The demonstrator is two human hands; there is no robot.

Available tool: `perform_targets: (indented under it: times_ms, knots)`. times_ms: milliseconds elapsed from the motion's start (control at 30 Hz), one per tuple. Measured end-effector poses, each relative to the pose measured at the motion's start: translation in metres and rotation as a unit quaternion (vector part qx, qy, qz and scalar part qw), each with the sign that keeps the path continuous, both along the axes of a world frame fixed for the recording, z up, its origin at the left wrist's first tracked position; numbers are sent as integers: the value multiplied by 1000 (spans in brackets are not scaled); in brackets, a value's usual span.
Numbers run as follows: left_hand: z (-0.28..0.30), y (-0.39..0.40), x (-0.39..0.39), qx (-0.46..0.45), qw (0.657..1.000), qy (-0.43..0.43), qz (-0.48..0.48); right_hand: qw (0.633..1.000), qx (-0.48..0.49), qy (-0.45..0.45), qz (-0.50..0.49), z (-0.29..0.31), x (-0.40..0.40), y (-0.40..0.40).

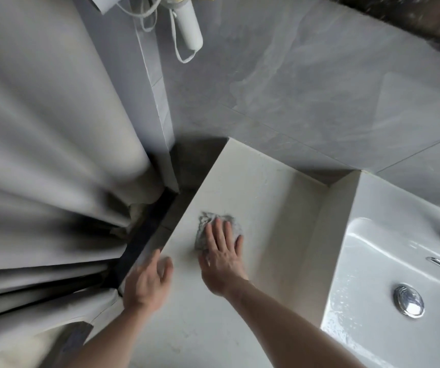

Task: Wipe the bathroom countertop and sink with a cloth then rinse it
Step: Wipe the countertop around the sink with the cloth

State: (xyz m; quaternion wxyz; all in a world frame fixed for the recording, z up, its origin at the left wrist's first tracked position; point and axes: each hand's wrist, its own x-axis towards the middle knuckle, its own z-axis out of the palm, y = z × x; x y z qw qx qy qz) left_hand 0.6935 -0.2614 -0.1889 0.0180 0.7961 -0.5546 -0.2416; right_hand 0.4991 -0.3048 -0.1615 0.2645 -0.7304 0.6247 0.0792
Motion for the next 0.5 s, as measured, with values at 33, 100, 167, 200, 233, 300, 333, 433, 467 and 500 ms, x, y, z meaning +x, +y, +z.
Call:
perform_targets:
  times_ms: [33,100,167,200,233,300,333,433,467,500]
  knots:
    - [1,0,0,3,1000,1,2,1000,2,-1,24,1,3,-3]
    - [2,1,-1,3,1000,3,3,999,5,2,34,0,-6,-8]
    - [3,1,-2,6,1000,2,1,1000,-4,-1,-27,-6,-32,-10]
    - [3,0,-2,5,1000,2,2,997,-11,-4,-74,-11,-49,-9]
    - [4,0,-2,5,1000,3,3,993,-19,-4,-120,-16,-67,-7]
    - [7,0,-2,5,1000,9,5,980,-40,24,-195,-20,-103,1]
    - [8,0,-3,4,1000,12,7,973,-52,47,-219,-22,-117,4]
    - [10,0,-3,-4,1000,19,10,960,-60,77,-263,-25,-126,4]
    - [10,-1,-3,-5,1000,21,11,953,-56,70,-288,-26,-117,1]
    - [10,-1,-3,-4,1000,24,12,944,-53,58,-320,-27,-105,-3]
